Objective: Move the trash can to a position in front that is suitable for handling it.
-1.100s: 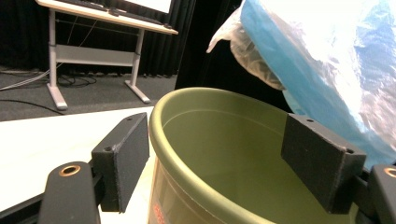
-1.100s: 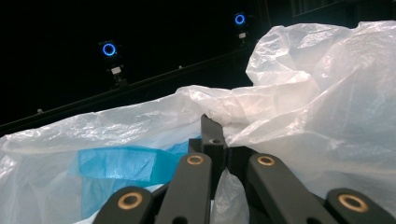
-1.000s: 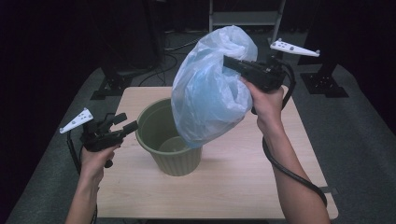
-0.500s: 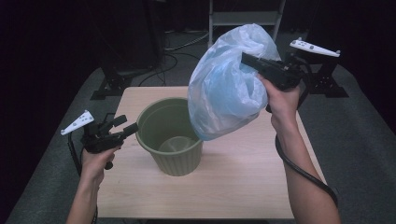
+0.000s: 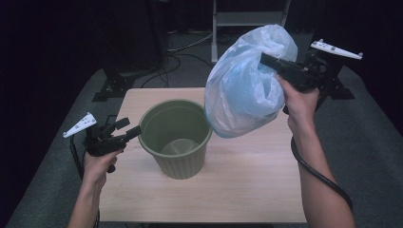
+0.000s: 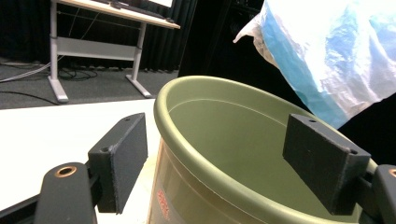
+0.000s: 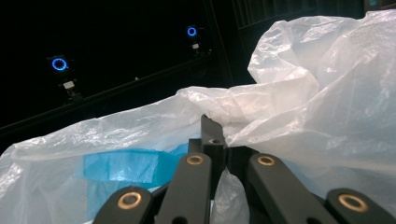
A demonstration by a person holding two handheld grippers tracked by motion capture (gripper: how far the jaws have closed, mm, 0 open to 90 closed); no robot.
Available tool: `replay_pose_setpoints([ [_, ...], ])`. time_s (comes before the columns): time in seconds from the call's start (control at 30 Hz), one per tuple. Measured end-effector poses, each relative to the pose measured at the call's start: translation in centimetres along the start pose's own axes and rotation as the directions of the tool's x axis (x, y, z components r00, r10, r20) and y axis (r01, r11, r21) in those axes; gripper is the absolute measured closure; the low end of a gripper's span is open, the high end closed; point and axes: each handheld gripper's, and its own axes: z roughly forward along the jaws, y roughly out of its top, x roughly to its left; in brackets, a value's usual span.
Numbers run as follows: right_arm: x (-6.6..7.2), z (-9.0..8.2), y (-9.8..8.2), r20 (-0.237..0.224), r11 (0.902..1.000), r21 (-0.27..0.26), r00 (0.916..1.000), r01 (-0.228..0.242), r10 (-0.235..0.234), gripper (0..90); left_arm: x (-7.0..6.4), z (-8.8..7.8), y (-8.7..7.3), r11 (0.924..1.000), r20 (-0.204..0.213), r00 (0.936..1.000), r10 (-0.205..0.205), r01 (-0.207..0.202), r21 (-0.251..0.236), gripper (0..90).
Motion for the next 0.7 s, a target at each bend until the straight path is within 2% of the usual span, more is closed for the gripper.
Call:
replay_pose_setpoints([
  [0.3,-1.7,-0.7,-0.7,0.044,0.9996,0.023,0.9989,-0.014,0.013,89.3,0.1,-0.2,0.0,1.0,-0.005,1.0,-0.003,0.003,-0.006,20.9],
  [0.7,-4.3,0.6,-4.3,0.081,0.994,0.089,0.9952,-0.063,0.056,89.3,0.1,-0.4,0.2,0.9999,-0.005,1.0,0.008,-0.008,-0.014,20.9],
])
